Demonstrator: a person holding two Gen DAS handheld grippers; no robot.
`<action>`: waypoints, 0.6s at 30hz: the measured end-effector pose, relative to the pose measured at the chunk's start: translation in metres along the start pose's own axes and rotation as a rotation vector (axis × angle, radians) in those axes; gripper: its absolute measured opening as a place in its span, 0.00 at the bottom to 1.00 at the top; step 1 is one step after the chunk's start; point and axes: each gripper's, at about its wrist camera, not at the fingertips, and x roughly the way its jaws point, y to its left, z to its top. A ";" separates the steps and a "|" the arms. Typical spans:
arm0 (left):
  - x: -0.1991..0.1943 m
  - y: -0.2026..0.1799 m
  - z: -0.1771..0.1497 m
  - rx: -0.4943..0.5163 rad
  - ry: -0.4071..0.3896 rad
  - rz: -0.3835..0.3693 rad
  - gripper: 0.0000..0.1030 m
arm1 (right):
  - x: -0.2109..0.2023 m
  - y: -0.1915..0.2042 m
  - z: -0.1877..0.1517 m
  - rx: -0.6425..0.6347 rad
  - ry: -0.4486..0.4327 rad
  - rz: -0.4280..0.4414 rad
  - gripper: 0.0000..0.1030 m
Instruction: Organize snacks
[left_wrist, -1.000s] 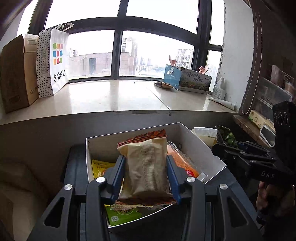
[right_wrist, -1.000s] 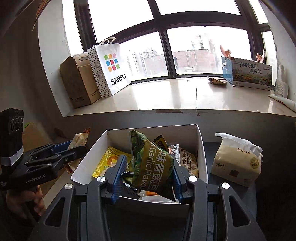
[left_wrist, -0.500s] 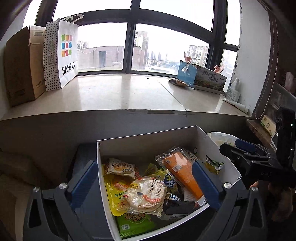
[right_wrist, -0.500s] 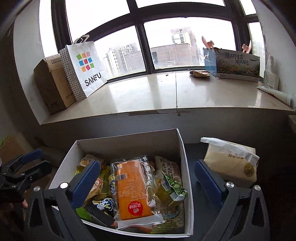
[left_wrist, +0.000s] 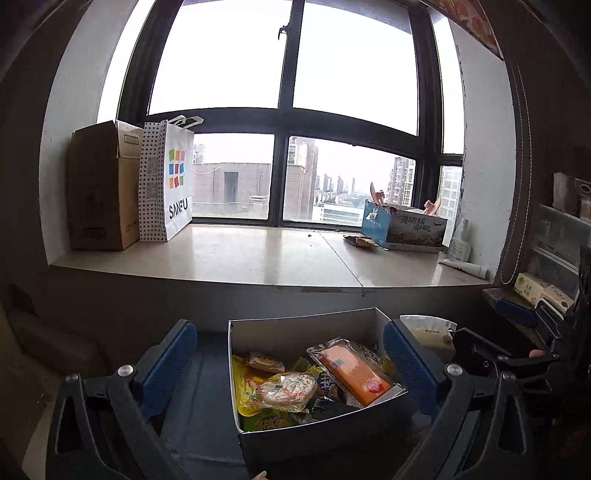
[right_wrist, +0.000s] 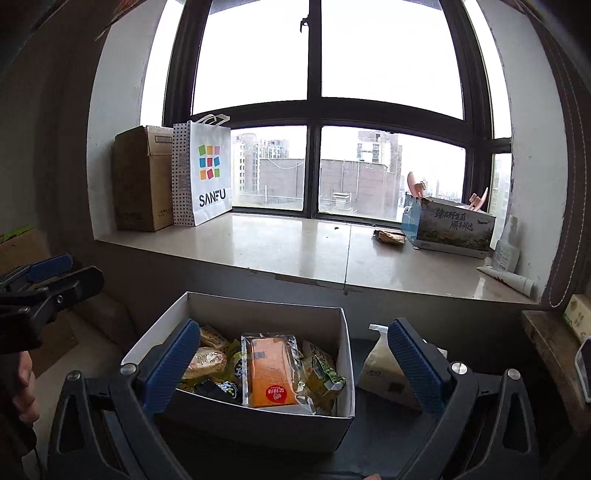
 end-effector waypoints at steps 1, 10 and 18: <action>-0.013 0.002 -0.003 -0.017 -0.019 -0.004 1.00 | -0.011 0.005 -0.004 0.007 -0.011 0.011 1.00; -0.077 0.004 -0.033 -0.007 0.103 -0.085 1.00 | -0.078 0.021 -0.034 0.095 0.049 0.020 1.00; -0.124 0.005 -0.062 -0.007 0.159 -0.088 1.00 | -0.115 0.024 -0.068 0.164 0.143 0.058 1.00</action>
